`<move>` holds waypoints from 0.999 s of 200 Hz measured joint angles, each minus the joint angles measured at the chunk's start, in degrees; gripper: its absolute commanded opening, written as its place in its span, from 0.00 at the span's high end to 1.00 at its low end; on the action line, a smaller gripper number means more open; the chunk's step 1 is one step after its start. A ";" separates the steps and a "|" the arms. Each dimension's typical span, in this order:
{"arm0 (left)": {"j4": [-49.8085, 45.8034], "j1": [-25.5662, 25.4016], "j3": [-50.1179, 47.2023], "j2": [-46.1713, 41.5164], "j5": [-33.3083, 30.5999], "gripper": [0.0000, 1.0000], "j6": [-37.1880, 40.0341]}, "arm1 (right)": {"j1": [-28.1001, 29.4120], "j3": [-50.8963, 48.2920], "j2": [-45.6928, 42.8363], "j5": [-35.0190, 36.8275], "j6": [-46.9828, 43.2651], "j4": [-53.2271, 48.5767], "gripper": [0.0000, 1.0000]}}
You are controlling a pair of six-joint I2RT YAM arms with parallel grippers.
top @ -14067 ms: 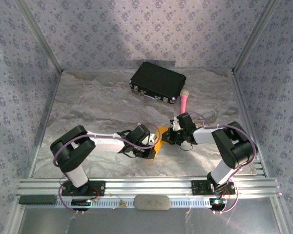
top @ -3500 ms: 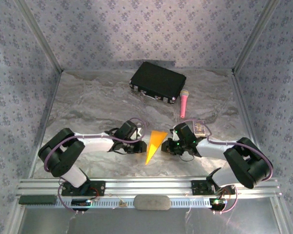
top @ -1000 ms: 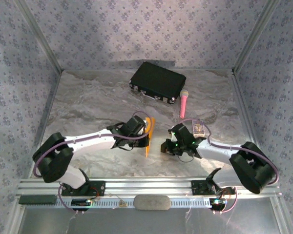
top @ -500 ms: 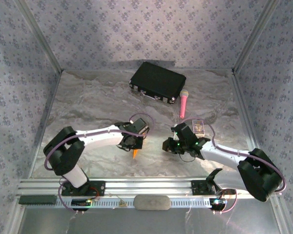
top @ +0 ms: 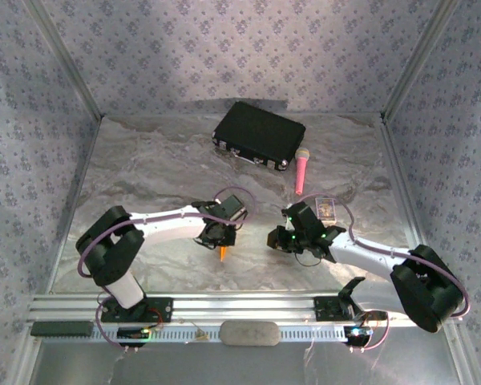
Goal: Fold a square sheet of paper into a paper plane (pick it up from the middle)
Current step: Move the paper plane to the center of the table.
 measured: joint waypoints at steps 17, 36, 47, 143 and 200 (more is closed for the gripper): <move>0.00 0.00 0.00 0.13 0.00 0.88 0.00 | -0.02 0.00 0.00 0.00 0.00 0.00 0.88; 0.00 0.00 0.00 0.24 0.00 0.87 0.02 | -0.17 0.00 0.00 -0.02 0.00 0.00 0.88; -0.02 0.00 0.00 0.26 0.00 0.86 0.00 | -0.28 0.00 0.00 0.00 0.00 0.00 0.88; -2.08 -2.05 2.54 3.93 -3.72 0.80 -0.66 | -0.28 0.00 0.00 0.02 0.00 0.02 0.88; -2.75 -2.58 4.24 5.49 -5.25 0.69 -2.08 | -0.72 0.00 -0.94 0.39 0.00 -0.04 0.88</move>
